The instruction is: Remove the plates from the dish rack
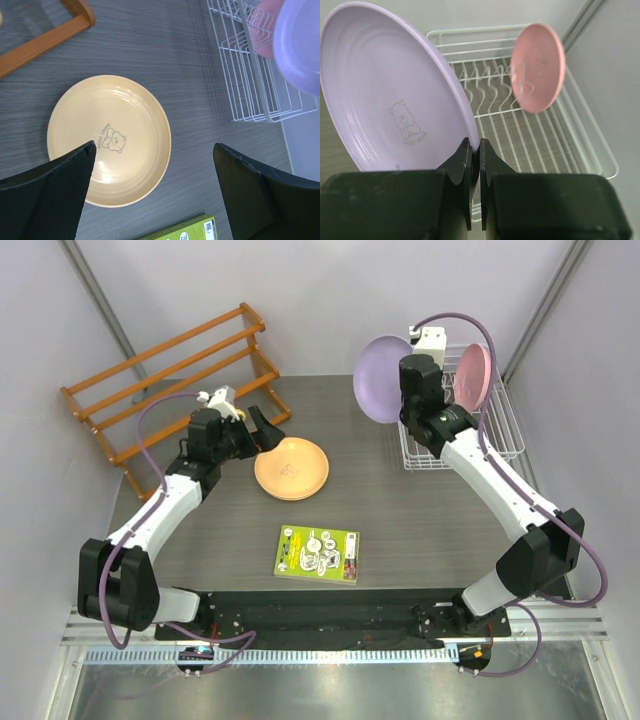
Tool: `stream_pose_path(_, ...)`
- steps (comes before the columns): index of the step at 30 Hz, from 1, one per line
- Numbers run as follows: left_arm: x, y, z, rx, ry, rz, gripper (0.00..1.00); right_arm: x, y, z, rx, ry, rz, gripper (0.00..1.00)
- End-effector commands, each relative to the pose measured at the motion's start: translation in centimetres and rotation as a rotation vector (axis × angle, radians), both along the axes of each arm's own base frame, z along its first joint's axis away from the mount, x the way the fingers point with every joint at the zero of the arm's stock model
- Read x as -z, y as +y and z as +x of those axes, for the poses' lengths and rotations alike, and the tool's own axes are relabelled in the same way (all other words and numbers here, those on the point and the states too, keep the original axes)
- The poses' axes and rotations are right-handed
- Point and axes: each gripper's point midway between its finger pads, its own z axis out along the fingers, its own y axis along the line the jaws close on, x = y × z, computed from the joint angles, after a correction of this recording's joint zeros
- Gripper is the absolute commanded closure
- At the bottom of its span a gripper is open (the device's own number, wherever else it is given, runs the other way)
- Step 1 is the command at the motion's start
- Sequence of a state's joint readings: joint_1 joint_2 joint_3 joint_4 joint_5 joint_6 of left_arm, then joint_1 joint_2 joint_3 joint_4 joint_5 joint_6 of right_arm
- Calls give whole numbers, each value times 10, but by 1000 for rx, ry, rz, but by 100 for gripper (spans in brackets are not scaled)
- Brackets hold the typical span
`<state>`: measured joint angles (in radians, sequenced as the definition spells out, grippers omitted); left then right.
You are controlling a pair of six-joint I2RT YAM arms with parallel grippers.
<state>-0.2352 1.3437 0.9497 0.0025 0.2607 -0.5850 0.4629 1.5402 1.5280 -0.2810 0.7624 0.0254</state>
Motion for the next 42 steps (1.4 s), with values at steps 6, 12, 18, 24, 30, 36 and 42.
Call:
stream_pose_path(6,-9,-38,-1,126,-76,-54,1,20,57,-25,-242,37,381,99)
stream_pose_path(12,-4,-52,-1,149,-93,-80,0,50,93,-36,-373,132,528,99)
stream_pose_path(18,-6,-61,1,153,-107,-90,1,63,104,-43,-406,160,584,99)
stream_pose_path(24,3,-65,6,129,-96,-71,1,70,115,-53,-450,185,658,99)
stream_pose_path(30,11,-65,11,99,-92,-49,21,76,125,-62,-486,202,732,99)
stream_pose_path(36,15,-67,15,88,-72,-36,81,79,129,-64,-497,210,756,99)
stream_pose_path(42,18,-58,15,47,-61,4,100,84,128,-61,-485,214,743,91)
